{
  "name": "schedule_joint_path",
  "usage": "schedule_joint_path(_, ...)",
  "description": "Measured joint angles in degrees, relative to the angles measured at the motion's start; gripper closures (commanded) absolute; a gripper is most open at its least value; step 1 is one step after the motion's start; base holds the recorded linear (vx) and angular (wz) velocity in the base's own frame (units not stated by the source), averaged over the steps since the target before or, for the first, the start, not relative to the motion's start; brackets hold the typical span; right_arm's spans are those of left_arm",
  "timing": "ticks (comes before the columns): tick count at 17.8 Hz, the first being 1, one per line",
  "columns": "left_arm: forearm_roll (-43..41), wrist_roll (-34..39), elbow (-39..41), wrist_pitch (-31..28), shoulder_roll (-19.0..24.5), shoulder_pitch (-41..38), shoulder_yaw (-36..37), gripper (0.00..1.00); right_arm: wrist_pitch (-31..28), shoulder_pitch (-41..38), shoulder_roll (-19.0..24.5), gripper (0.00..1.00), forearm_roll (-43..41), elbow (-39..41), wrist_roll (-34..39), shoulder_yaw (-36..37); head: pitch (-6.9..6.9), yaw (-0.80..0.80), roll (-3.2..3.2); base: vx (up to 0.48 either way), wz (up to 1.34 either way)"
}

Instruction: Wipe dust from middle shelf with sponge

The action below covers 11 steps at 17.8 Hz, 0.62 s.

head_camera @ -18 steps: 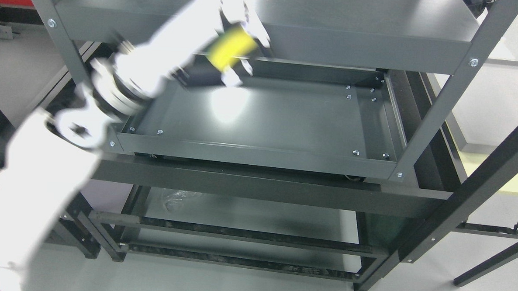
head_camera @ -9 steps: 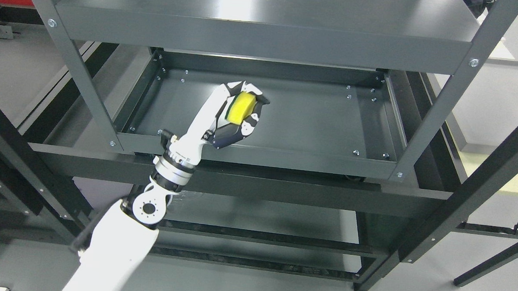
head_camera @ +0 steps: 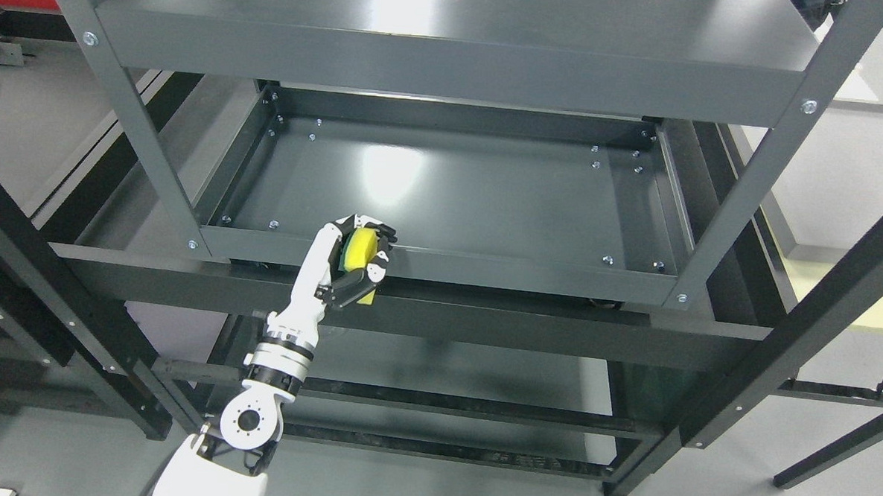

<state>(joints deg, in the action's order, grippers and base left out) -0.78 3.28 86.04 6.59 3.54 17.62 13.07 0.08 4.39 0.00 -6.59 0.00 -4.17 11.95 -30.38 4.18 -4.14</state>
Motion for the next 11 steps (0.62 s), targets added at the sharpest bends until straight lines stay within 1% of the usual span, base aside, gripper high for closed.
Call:
schedule_joint_path(2,0.26,0.03,2.82,-2.25,-0.66,-0.65,-1.63,1.0,0.0,-0.01,0.0,0.0,0.0,0.0,0.0,0.0,0.01,0.0,0.0,0.0,0.0)
schedule_joint_path(5,0.5,0.04,6.29,-5.9,-1.45,0.37,-4.8,1.0,0.0,0.01,0.0,0.0,0.0,0.0,0.0,0.0,0.01,0.0,0.0,0.0,0.0)
schedule_joint_path(11,0.69,0.04,10.52,-7.39,-2.42,-0.4,-10.02,1.0,0.0,0.01,0.0,0.0,0.0,0.0,0.0,0.0,0.01,0.0,0.0,0.0,0.0)
